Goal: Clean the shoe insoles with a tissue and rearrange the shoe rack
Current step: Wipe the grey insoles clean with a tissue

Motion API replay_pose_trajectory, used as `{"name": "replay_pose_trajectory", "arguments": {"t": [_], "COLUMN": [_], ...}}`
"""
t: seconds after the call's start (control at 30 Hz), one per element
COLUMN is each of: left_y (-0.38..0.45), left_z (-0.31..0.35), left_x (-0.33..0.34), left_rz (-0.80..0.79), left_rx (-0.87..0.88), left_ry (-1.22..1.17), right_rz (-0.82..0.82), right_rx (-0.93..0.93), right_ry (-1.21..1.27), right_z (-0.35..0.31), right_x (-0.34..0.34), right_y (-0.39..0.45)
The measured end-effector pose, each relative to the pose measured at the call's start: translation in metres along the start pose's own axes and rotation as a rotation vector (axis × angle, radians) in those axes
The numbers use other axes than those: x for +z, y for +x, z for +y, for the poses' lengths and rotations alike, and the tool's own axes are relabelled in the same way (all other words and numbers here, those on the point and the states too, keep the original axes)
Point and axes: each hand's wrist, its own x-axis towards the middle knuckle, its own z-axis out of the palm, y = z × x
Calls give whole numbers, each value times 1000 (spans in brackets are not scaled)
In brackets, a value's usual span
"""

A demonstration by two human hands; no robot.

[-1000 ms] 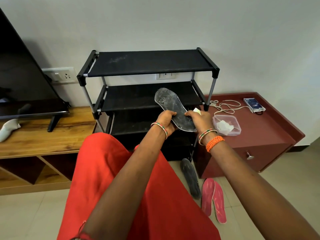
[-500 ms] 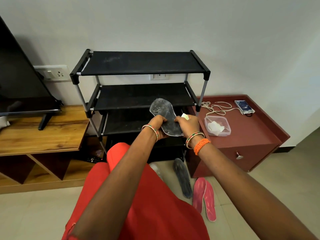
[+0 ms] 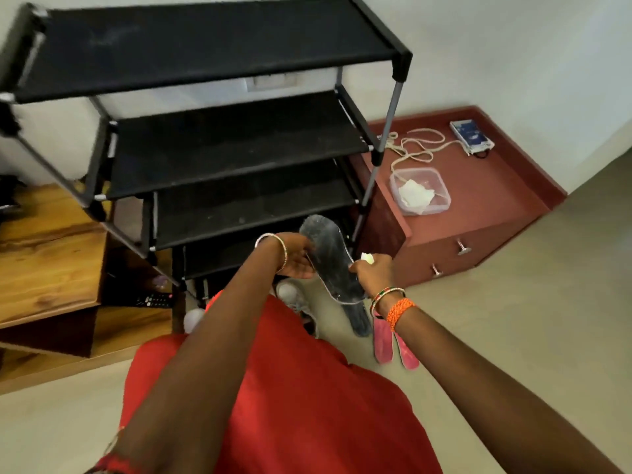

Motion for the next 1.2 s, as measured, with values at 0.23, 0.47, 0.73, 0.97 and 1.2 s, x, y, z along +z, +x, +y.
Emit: {"name": "replay_pose_trajectory", "arguments": {"t": [0.23, 0.47, 0.73, 0.97, 1.2], "left_y": [132, 255, 329, 362, 384], "left_z": [-4, -27, -74, -125, -105], "left_x": [-34, -36, -19, -10, 12], "left_rz": [-34, -67, -17, 41, -51], "left_rx": [-206, -206, -92, -29, 38], "left_ry": [305, 309, 108, -136, -87], "right_rz": [37, 1, 29, 45, -21], "right_rx": [245, 388, 408, 388, 462], "right_ry": [-223, -428, -589, -501, -629], "right_z": [63, 130, 197, 236, 260], "right_x": [62, 128, 167, 173, 156], "right_y": [52, 140, 183, 208, 246]}}
